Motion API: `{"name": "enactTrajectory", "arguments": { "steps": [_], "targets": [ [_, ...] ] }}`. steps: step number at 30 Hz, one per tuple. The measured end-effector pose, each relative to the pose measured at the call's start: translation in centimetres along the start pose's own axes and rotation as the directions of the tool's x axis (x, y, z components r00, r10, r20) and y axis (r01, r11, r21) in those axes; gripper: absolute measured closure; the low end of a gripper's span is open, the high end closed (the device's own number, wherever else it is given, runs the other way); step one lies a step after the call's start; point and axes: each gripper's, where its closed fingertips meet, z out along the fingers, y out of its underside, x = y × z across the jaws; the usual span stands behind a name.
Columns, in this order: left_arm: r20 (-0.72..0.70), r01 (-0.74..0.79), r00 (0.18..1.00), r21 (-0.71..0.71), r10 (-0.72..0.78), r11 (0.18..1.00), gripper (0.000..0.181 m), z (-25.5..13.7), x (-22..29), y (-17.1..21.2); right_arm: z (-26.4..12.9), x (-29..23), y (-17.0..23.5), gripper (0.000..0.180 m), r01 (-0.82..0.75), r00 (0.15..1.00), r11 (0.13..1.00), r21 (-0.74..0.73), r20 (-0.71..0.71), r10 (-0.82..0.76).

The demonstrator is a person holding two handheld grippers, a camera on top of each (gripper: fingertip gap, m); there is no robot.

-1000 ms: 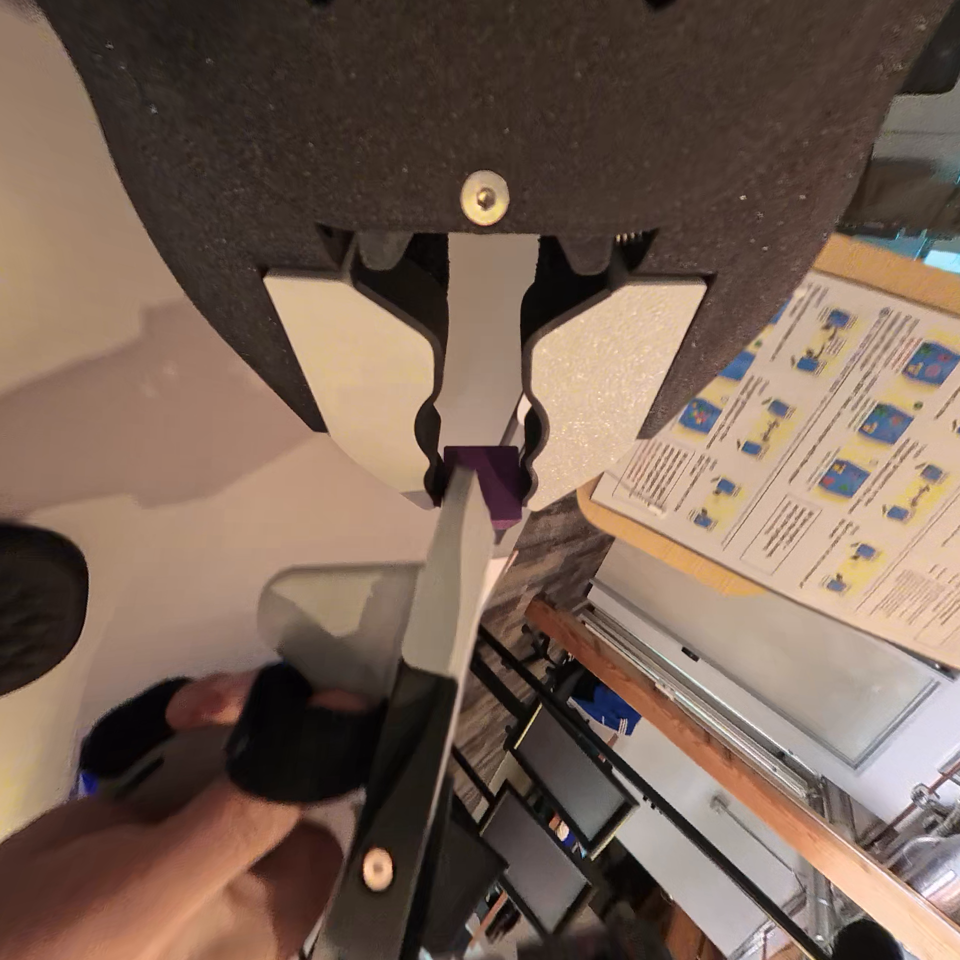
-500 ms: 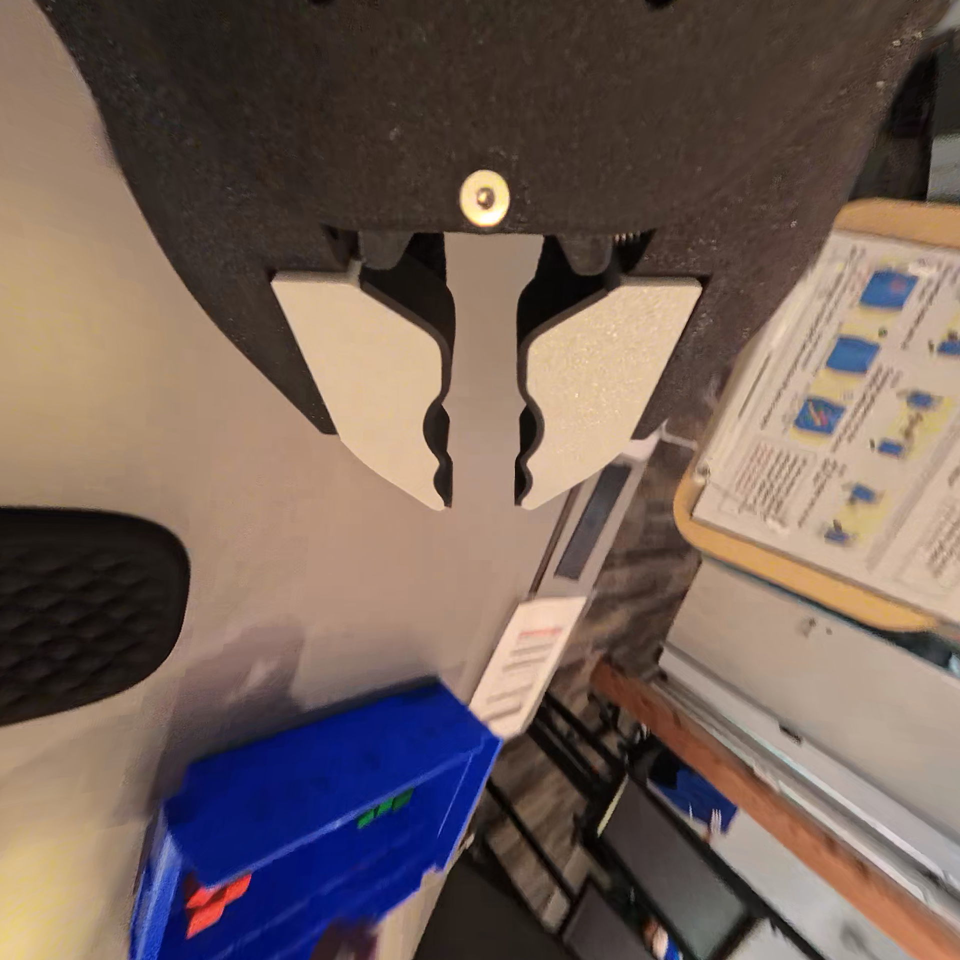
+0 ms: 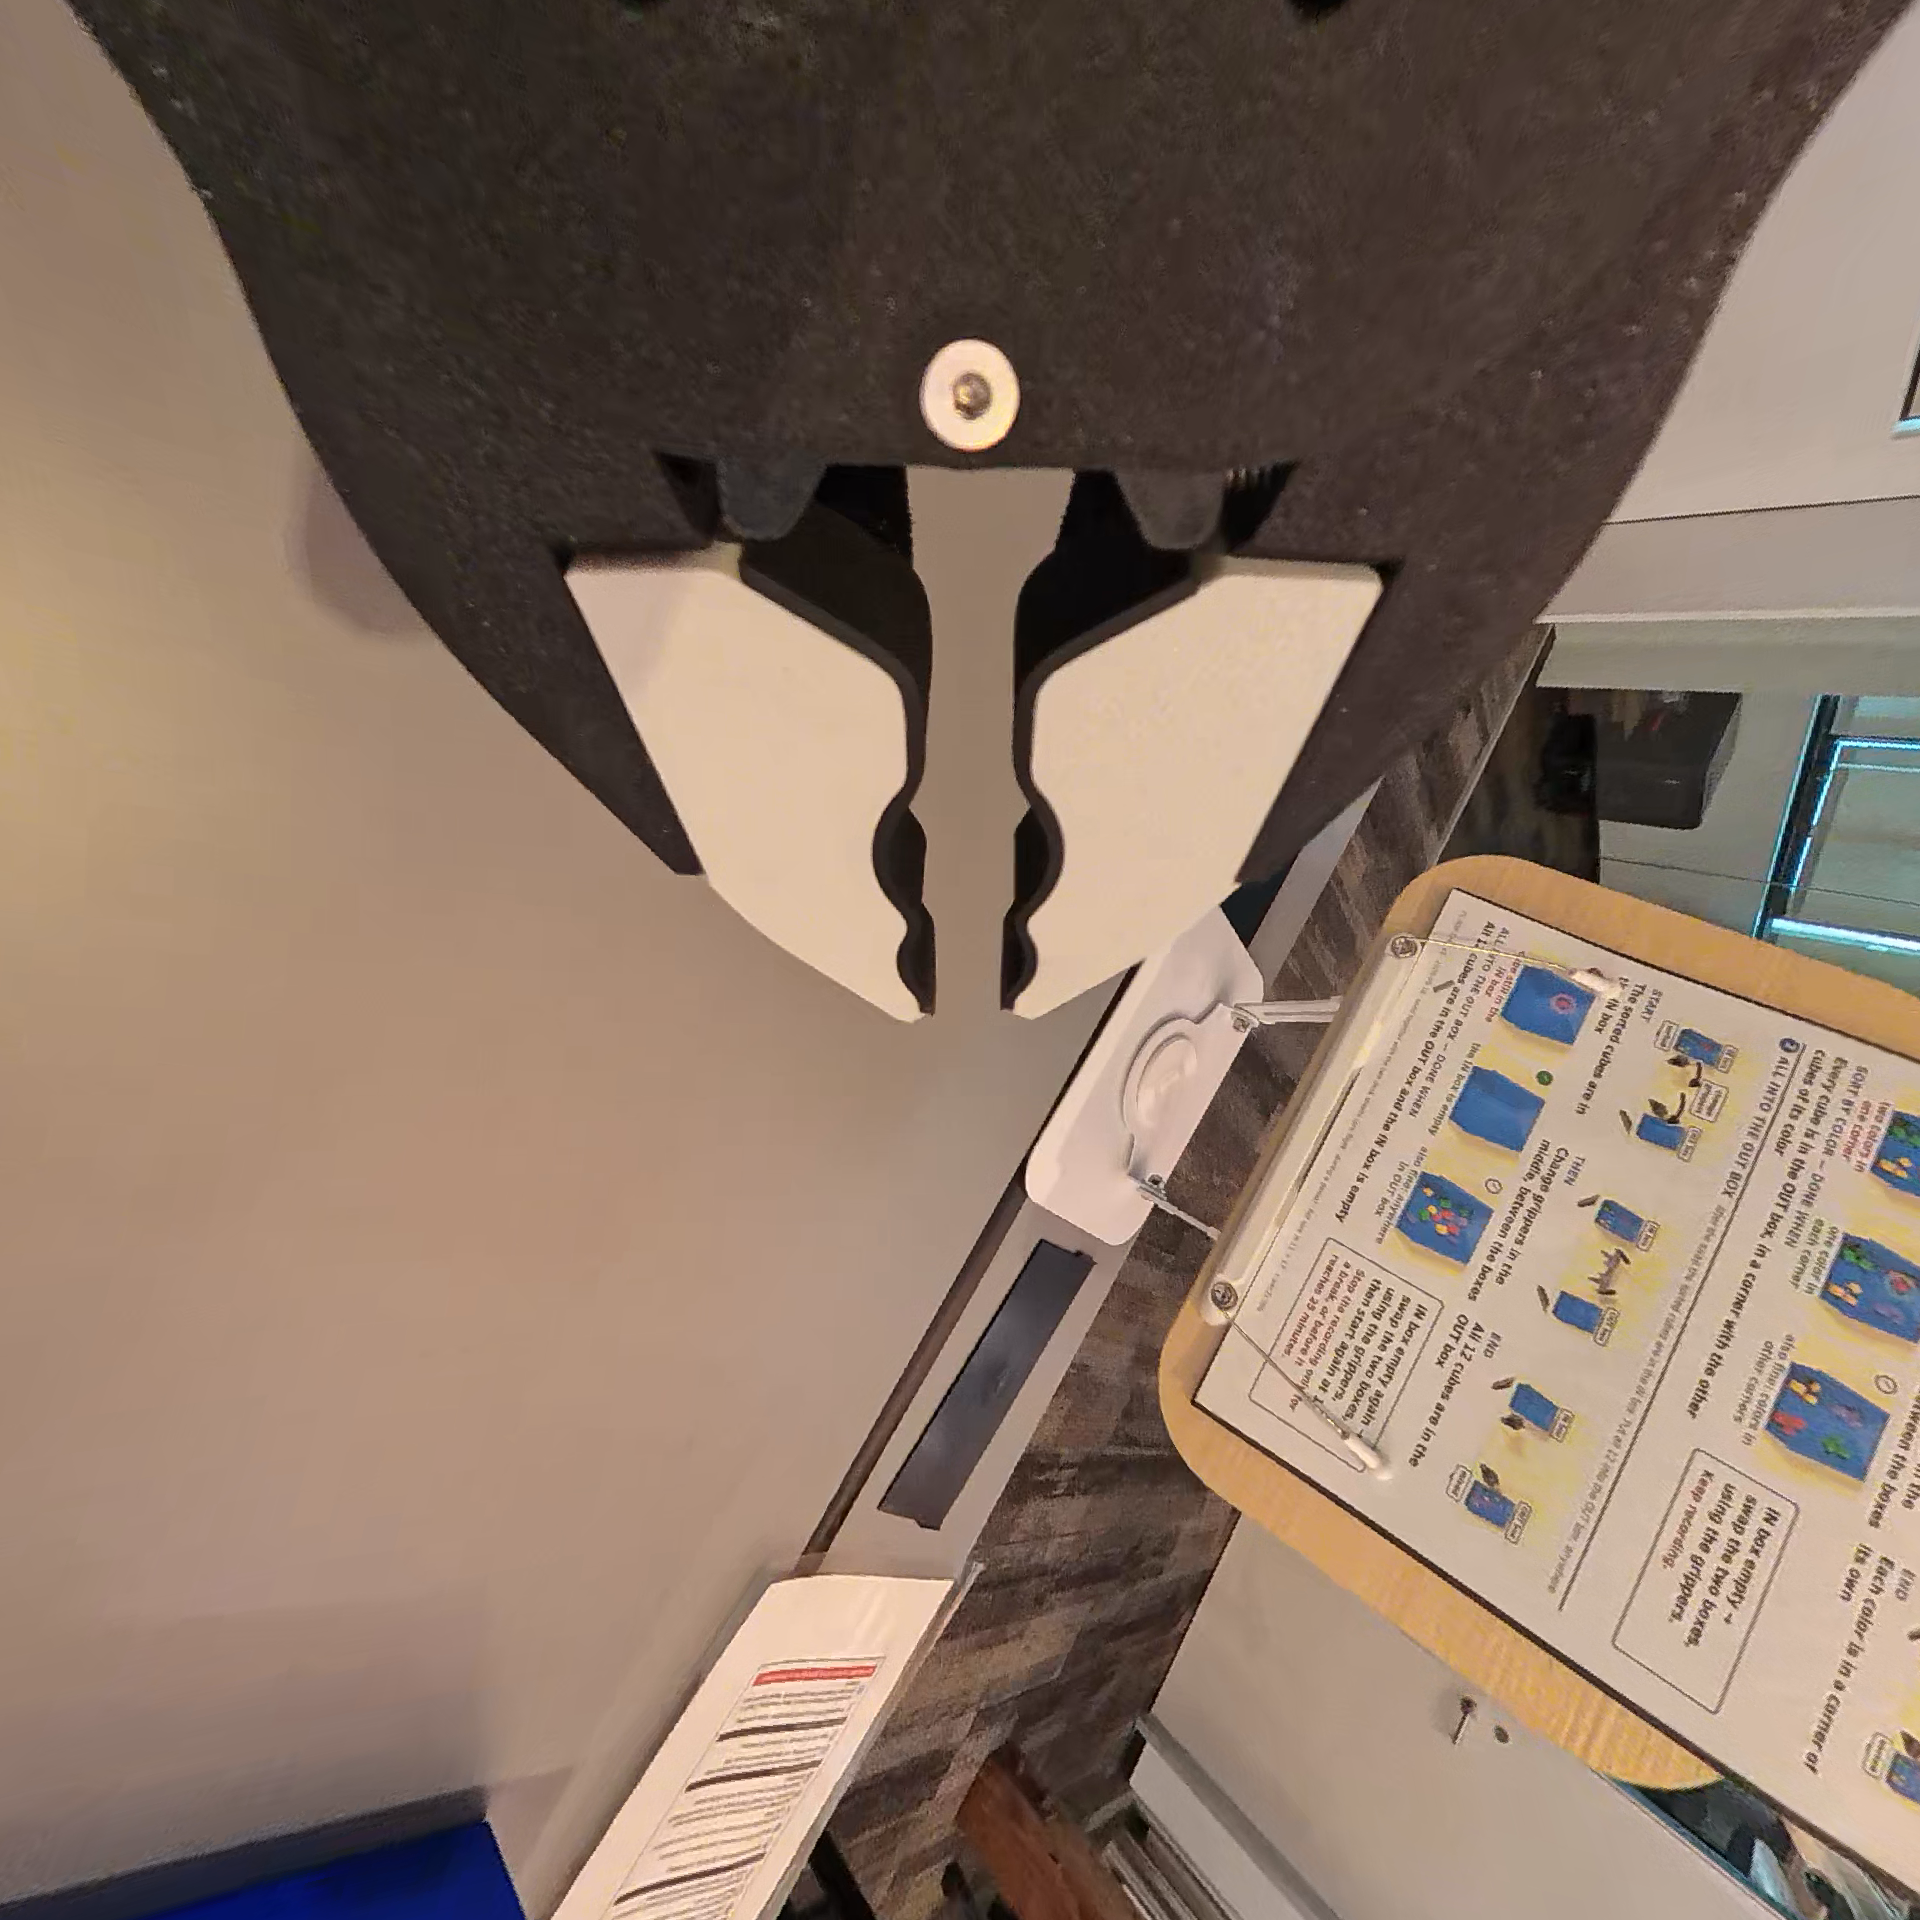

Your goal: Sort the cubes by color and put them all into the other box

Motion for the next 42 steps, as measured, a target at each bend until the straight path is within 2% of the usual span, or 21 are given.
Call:
{"name": "enactTrajectory", "arguments": {
  "steps": [5,7,11,15,19,24,28,30,32,35,40,42],
  "targets": [
    [0.004,0.008,1.000,-0.009,-0.008,1.000,0.170,1.1,0.1,0.0,0.0,-0.4,-0.2,0.150,0.043,0.999,0.999,0.026,0.006,-0.043],
    [0.008,0.022,1.000,-0.004,-0.022,1.000,0.170,1.3,-0.1,0.2,-0.6,-0.5,-0.2,0.142,0.022,0.999,0.998,0.067,0.032,-0.024],
    [0.056,0.049,0.997,-0.012,-0.048,0.999,0.170,0.2,-1.6,1.5,-4.6,-1.1,-0.8,0.136,0.006,0.998,0.961,0.277,0.059,-0.023],
    [0.185,0.095,0.979,-0.057,-0.083,0.994,0.170,-2.6,-5.4,5.2,-11.9,-0.8,0.1,0.138,-0.006,0.996,0.820,0.573,-0.069,0.055],
    [0.349,0.176,0.931,-0.163,-0.110,0.971,0.169,-7.0,-11.1,11.9,-16.7,-2.9,3.1,0.138,-0.002,0.990,0.649,0.761,-0.092,0.111],
    [0.408,0.287,0.899,-0.275,-0.159,0.918,0.164,-11.4,-15.6,20.7,-15.9,-6.4,4.2,0.140,-0.049,0.996,0.528,0.848,0.006,0.084],
    [0.310,0.357,0.918,-0.379,-0.246,0.854,0.150,-12.1,-16.2,27.5,-12.3,-8.1,3.8,0.142,-0.091,0.995,0.532,0.842,0.056,0.082],
    [0.253,0.329,0.937,-0.417,-0.240,0.847,0.145,-11.9,-16.2,30.0,-10.7,-8.5,3.3,0.142,-0.120,0.992,0.547,0.829,0.080,0.097],
    [0.208,0.283,0.955,-0.431,-0.211,0.857,0.147,-11.5,-16.4,31.8,-9.8,-9.2,2.5,0.142,-0.158,0.987,0.564,0.811,0.120,0.104],
    [0.171,0.213,0.974,-0.449,-0.150,0.868,0.147,-11.1,-17.6,34.1,-10.6,-10.7,1.0,0.142,-0.138,0.990,0.555,0.820,0.107,0.087],
    [0.190,0.323,0.944,-0.350,-0.270,0.879,0.152,-10.7,-21.6,36.7,-13.4,-13.7,-1.3,0.142,-0.091,0.995,0.524,0.847,0.055,0.083],
    [0.104,0.283,0.959,-0.367,-0.263,0.886,0.150,-10.0,-21.4,38.3,-14.2,-14.8,-2.2,0.142,-0.085,0.995,0.520,0.850,0.050,0.081]
  ]
}}
